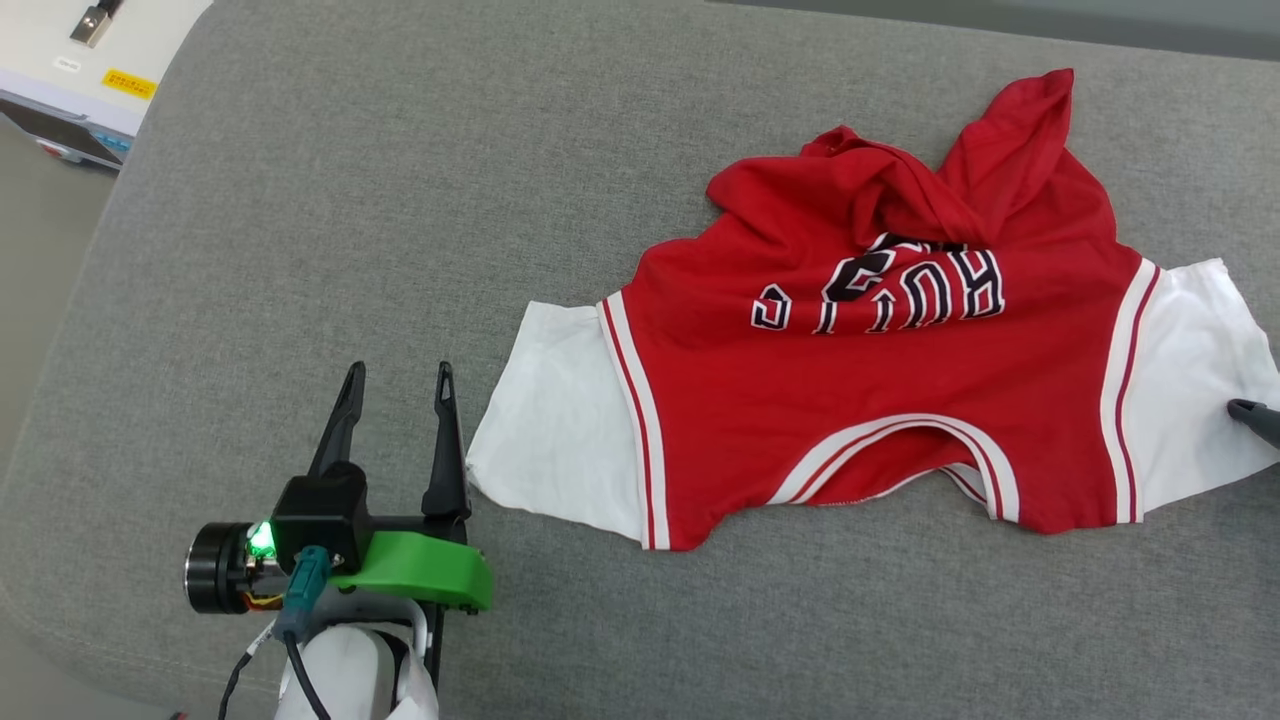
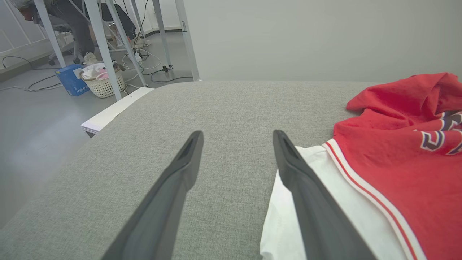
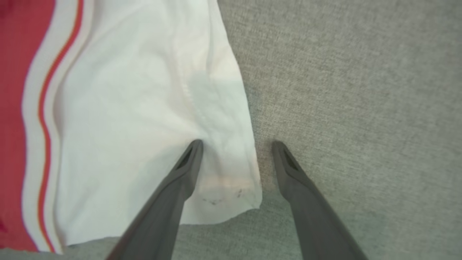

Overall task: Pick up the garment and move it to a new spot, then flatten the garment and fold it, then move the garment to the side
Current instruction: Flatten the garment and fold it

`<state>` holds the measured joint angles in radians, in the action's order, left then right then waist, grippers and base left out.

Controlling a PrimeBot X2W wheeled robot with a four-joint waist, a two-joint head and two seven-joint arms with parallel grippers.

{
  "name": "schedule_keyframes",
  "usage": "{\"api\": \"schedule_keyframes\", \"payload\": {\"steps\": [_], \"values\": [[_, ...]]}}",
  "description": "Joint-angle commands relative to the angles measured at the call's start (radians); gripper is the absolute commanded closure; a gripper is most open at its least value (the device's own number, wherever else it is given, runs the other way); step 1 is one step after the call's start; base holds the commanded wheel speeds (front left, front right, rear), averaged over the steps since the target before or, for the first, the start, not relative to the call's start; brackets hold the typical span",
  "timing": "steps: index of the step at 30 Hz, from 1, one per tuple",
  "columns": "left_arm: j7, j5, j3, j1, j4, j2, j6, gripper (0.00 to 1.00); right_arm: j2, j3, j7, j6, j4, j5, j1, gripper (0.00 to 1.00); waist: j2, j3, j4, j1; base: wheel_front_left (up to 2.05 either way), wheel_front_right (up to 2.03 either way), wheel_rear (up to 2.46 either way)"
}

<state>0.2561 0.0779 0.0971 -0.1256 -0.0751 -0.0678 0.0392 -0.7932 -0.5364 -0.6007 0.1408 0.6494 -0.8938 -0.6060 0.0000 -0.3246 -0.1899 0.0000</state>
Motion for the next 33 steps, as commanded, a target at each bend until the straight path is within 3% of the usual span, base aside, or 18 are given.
{"api": "schedule_keyframes", "payload": {"steps": [1, 3, 10, 18, 25, 33], "values": [[0.006, -0.013, -0.005, -0.012, -0.002, 0.003, -0.004, 0.00, 0.025, -0.028, -0.010, -0.010, 0.045, -0.003, 0.080, 0.56, 0.0000, 0.008, 0.008, 0.0000, 0.00, 0.00, 0.00], [0.006, -0.014, -0.007, -0.011, -0.005, 0.004, -0.007, 0.00, 0.027, -0.033, 0.006, -0.010, 0.032, -0.008, 0.090, 1.00, 0.0000, 0.013, 0.015, 0.0000, 0.00, 0.00, 0.00], [0.006, -0.006, -0.046, -0.015, -0.040, -0.026, -0.032, 0.00, -0.019, -0.013, 0.178, -0.010, -0.128, -0.006, 0.114, 1.00, 0.0000, 0.084, 0.039, 0.0000, 0.00, 0.00, 0.00], [-0.029, 0.041, -0.056, -0.088, -0.143, -0.125, -0.130, 0.00, -0.080, 0.111, 0.272, -0.010, -0.359, -0.069, 0.333, 1.00, 0.0000, 0.160, 0.053, 0.0000, 0.00, 0.00, 0.00], [-0.237, 0.114, 0.073, -0.233, -0.194, -0.268, -0.168, 0.00, -0.071, 0.322, 0.272, -0.010, -0.496, -0.054, 0.577, 1.00, 0.0000, 0.179, 0.075, 0.0000, 0.00, 0.00, 0.00], [-0.667, 0.484, 0.416, -0.374, -0.184, -0.427, -0.170, 0.00, 0.036, 0.504, 0.179, -0.010, -0.613, 0.043, 0.713, 1.00, 0.0000, 0.167, 0.088, 0.0000, 0.00, 0.00, 0.00]]}}
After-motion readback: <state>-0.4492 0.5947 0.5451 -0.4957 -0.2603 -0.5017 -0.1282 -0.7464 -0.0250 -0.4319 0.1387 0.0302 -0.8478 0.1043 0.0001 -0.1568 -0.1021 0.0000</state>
